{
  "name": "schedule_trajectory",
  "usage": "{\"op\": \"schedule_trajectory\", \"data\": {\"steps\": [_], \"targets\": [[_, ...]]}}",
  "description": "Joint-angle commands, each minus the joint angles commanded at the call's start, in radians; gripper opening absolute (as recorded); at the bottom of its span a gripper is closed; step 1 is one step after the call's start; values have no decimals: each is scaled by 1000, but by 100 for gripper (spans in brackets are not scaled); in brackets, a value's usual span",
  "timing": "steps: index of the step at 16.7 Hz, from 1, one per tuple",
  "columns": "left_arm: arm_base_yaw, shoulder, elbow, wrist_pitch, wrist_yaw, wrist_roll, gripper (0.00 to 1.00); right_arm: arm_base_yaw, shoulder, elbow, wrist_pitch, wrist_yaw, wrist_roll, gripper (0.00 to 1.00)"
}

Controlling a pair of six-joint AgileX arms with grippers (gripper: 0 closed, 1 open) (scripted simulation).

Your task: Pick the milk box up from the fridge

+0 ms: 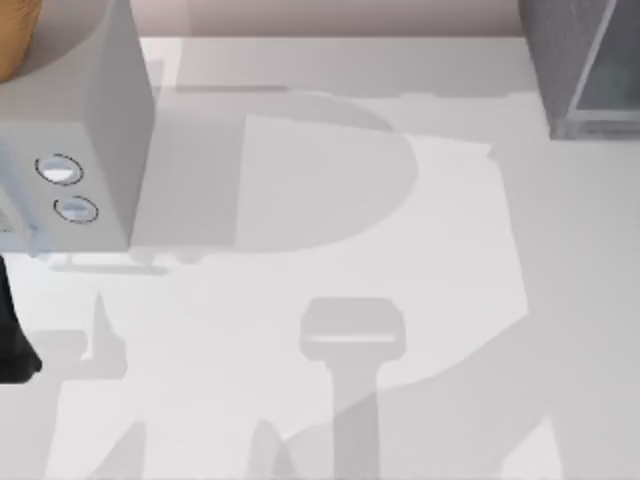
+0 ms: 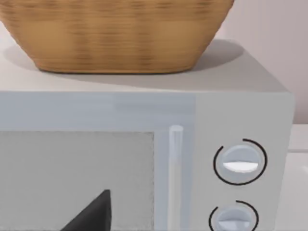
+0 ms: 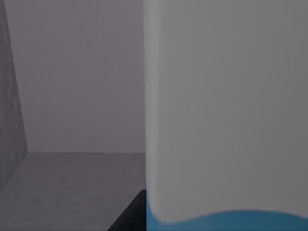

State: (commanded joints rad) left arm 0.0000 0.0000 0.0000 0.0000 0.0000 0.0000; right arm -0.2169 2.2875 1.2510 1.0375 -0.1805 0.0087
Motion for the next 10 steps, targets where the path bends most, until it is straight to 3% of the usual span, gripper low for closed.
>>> {"op": "schedule_trajectory", "data": {"steps": [10], "targets": [[0, 0, 0, 0, 0, 0, 100, -3, -17, 4, -14, -1, 1, 0]]}}
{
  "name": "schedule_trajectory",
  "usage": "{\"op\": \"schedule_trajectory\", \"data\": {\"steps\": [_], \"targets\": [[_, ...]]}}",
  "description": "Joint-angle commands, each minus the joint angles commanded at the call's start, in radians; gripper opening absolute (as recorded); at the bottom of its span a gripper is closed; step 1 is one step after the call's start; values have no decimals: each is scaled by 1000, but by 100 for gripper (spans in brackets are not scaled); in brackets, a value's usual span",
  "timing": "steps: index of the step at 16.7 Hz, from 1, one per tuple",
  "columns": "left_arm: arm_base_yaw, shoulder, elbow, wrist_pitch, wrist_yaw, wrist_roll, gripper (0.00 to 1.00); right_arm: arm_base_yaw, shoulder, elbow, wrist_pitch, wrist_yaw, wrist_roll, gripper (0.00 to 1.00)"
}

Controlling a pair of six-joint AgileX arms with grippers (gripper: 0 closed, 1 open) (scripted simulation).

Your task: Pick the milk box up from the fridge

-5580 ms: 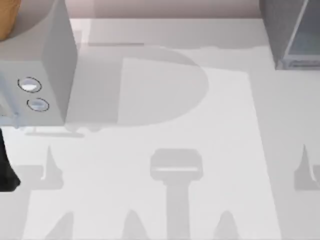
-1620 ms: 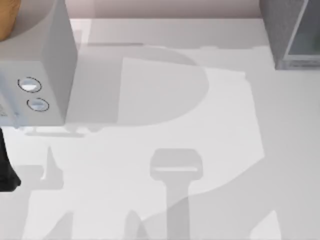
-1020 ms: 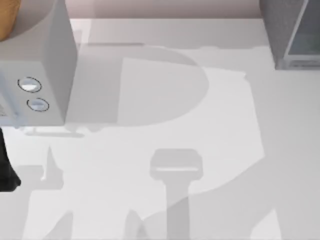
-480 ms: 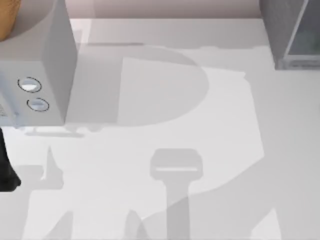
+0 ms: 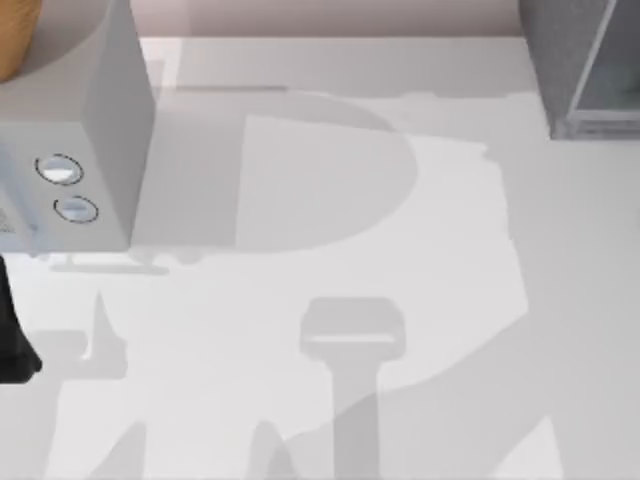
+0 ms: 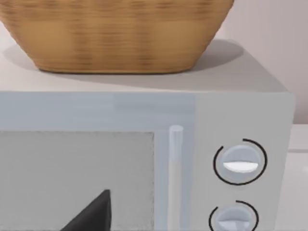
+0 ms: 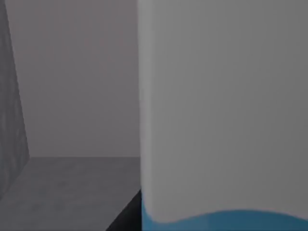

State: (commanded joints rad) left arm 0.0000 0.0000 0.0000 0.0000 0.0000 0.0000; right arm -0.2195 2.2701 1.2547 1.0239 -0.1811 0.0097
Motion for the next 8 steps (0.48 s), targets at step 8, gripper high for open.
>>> {"op": "schedule_trajectory", "data": {"steps": [8], "targets": [[0, 0, 0, 0, 0, 0, 100, -1, -109, 28, -144, -1, 2, 0]]}}
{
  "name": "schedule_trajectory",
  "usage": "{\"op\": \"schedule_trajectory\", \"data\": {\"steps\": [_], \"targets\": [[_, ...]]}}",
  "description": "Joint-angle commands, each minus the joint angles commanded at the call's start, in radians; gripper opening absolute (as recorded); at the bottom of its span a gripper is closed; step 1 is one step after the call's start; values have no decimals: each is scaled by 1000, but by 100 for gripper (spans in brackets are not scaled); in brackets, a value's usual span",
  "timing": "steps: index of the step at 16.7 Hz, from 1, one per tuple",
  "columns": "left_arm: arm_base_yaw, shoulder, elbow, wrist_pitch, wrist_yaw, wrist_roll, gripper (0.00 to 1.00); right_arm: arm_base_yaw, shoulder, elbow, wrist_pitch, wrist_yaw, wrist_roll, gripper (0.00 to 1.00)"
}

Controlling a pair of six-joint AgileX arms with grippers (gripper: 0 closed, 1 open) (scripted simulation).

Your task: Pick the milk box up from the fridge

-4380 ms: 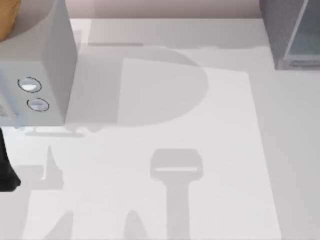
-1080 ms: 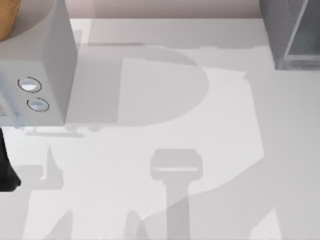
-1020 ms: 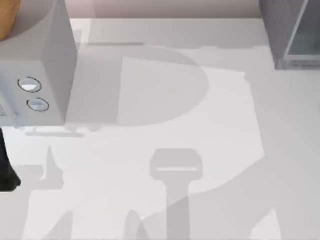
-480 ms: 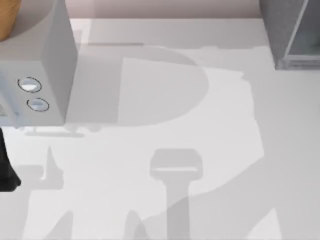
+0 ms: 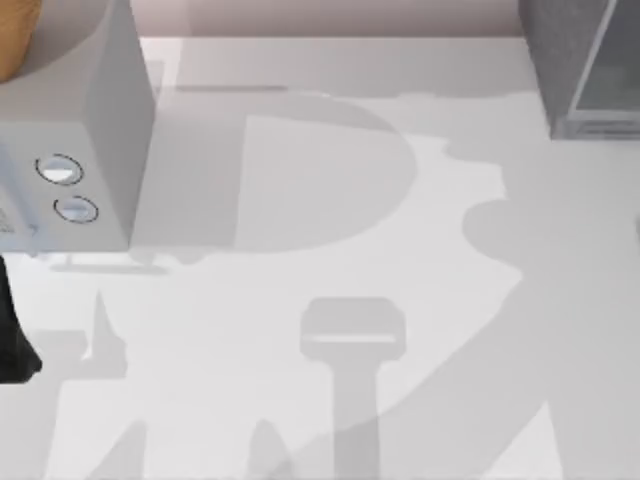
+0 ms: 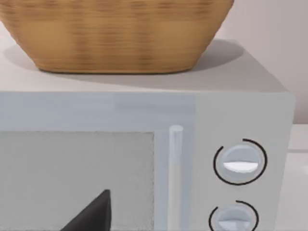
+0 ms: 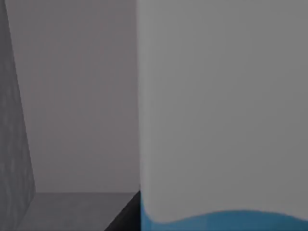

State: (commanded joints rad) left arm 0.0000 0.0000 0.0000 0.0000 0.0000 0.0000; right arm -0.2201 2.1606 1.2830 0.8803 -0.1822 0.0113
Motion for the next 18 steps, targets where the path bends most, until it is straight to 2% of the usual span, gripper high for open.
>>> {"op": "schedule_trajectory", "data": {"steps": [6, 13, 18], "targets": [[0, 0, 0, 0, 0, 0, 100, -3, -26, -42, 19, -8, 0, 0], [0, 0, 0, 0, 0, 0, 100, -42, -227, -390, 142, -48, 2, 0], [0, 0, 0, 0, 0, 0, 100, -54, -282, -465, 179, -59, 4, 0]]}}
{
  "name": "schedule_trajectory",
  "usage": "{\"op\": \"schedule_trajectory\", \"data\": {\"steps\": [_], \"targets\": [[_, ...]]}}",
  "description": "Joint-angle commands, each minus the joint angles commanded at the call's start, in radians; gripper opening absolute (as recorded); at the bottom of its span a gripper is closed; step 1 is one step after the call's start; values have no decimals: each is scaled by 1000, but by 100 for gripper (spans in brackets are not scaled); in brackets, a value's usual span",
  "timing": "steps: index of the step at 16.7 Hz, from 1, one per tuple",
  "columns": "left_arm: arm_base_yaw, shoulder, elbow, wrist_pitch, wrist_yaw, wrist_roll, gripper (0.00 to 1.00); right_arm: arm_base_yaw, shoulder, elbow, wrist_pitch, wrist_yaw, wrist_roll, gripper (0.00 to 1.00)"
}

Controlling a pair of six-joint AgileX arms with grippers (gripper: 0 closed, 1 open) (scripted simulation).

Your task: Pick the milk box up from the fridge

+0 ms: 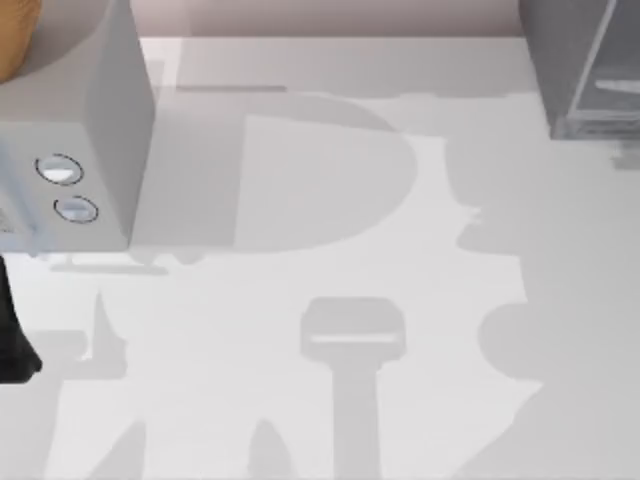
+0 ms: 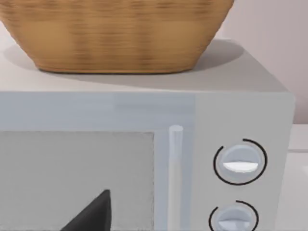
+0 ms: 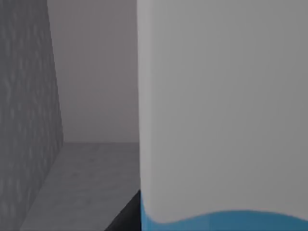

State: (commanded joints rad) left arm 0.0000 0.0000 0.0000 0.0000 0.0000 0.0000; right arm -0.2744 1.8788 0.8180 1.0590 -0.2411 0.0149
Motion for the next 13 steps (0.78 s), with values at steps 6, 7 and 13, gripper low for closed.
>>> {"op": "schedule_trajectory", "data": {"steps": [6, 7, 13], "targets": [[0, 0, 0, 0, 0, 0, 100, 16, -49, -21, -35, 8, -1, 0], [0, 0, 0, 0, 0, 0, 100, 22, -86, -37, -57, 14, -2, 0], [0, 0, 0, 0, 0, 0, 100, 79, -504, -215, -286, 68, -9, 0]]}}
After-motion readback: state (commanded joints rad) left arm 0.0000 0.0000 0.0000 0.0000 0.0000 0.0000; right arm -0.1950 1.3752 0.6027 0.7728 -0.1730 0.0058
